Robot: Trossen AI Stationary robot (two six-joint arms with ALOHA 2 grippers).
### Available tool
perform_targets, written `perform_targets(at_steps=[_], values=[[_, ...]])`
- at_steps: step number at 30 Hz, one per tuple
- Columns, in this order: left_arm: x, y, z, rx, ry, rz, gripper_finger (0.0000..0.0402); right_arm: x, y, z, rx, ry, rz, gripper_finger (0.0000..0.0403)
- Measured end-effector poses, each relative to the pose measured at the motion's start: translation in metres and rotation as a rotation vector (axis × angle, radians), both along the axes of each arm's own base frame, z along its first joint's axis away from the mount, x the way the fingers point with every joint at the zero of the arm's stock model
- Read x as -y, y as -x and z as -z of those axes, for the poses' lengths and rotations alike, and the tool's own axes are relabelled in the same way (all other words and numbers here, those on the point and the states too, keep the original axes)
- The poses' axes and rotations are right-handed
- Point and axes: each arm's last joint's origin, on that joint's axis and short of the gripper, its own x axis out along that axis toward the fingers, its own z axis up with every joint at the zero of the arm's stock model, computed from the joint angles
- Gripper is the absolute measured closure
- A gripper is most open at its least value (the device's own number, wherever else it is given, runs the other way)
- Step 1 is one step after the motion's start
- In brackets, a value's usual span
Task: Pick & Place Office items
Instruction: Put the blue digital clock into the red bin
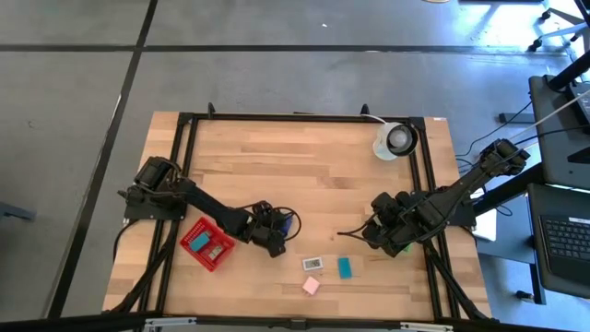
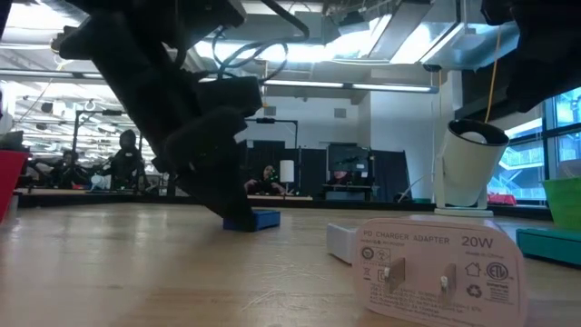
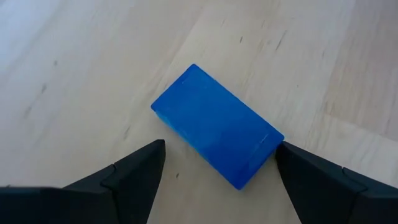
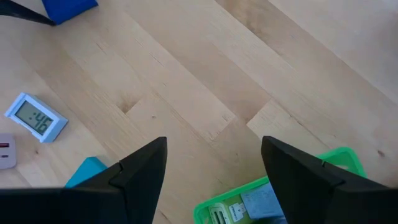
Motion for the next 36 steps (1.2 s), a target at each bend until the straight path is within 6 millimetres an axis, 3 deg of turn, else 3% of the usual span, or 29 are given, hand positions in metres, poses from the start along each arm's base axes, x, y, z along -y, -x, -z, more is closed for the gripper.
perform_targets(at_steps=[11,17,24,30,36], values=[[-0.008,-0.005,-0.011,0.151,0.337,-0.326,0.0098,0.000,0.000,0.000,0.001,0.001,0.000,0.0140],[-0.014,-0.011,-0.006,0.191,0.300,-0.362,0.0098,0.000,0.000,0.000,0.002,0.004,-0.002,0.0140],[-0.016,-0.010,-0.007,0.168,-0.001,-0.208,0.0097,0.000,-0.001,0.000,0.008,-0.001,-0.002,0.0140],[-0.020,-0.012,-0.005,0.151,0.158,-0.238,0.0097,-0.001,-0.001,0.000,-0.003,-0.026,-0.007,0.0140],[-0.017,-0.012,0.000,0.120,0.076,-0.178,0.0098,-0.001,-0.001,0.000,-0.004,-0.025,-0.007,0.0140]])
